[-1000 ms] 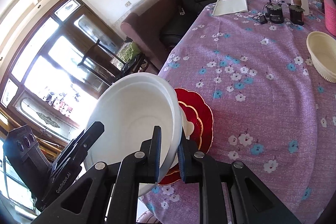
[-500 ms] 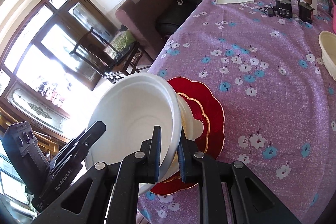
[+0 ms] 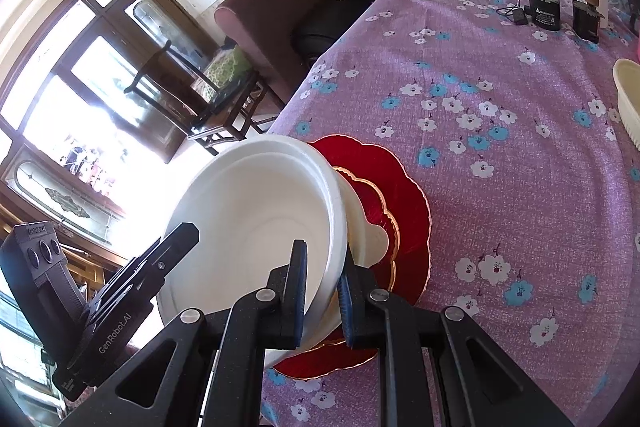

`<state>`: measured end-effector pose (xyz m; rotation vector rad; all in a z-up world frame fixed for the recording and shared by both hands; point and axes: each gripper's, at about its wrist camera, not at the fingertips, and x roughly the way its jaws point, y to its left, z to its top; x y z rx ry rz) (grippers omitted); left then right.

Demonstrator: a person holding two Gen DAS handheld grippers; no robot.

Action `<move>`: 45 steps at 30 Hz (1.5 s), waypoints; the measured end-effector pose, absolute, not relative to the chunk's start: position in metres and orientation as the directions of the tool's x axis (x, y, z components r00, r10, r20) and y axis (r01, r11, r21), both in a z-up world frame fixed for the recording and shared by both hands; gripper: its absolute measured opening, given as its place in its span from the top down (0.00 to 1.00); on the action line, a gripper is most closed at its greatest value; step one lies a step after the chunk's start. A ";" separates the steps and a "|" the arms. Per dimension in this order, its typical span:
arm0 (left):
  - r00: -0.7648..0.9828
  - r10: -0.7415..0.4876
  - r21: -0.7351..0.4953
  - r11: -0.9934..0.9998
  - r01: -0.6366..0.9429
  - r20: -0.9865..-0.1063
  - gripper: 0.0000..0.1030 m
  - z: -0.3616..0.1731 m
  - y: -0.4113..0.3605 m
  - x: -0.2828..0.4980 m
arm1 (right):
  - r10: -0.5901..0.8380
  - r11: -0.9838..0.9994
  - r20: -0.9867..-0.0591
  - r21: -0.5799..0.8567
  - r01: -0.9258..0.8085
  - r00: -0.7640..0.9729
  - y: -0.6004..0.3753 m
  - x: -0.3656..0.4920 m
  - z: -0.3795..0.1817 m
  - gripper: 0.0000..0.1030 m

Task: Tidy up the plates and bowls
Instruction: 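Carry the held white bowl with the left gripper over the red plate stack, then lower the white bowl onto the nested bowls and open the left gripper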

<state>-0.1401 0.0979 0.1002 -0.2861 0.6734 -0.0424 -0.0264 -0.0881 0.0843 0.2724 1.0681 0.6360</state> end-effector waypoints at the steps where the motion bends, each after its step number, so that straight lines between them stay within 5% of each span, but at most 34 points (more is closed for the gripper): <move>1: 0.783 -0.130 -0.274 0.960 -0.053 -0.609 0.80 0.101 0.098 -0.140 | 0.605 0.791 -0.727 0.502 -0.350 0.326 -0.088 -0.026 0.084 0.83; 13: 0.784 -0.123 -0.279 0.958 -0.066 -0.608 0.80 0.100 0.105 -0.138 | 0.587 0.802 -0.732 0.466 -0.374 0.347 -0.086 -0.030 0.092 0.68; 30: 0.795 -0.114 -0.275 0.959 -0.069 -0.596 0.78 0.108 0.103 -0.142 | 0.594 0.798 -0.714 0.468 -0.379 0.369 -0.099 -0.035 0.100 0.65; 35: 0.799 -0.109 -0.281 0.957 -0.078 -0.592 0.61 0.111 0.102 -0.145 | 0.599 0.796 -0.704 0.476 -0.374 0.381 -0.108 -0.038 0.103 0.65; 45: 0.828 -0.104 -0.259 0.964 -0.051 -0.551 0.48 0.135 0.084 -0.159 | 0.609 0.793 -0.671 0.501 -0.348 0.423 -0.144 -0.041 0.112 0.61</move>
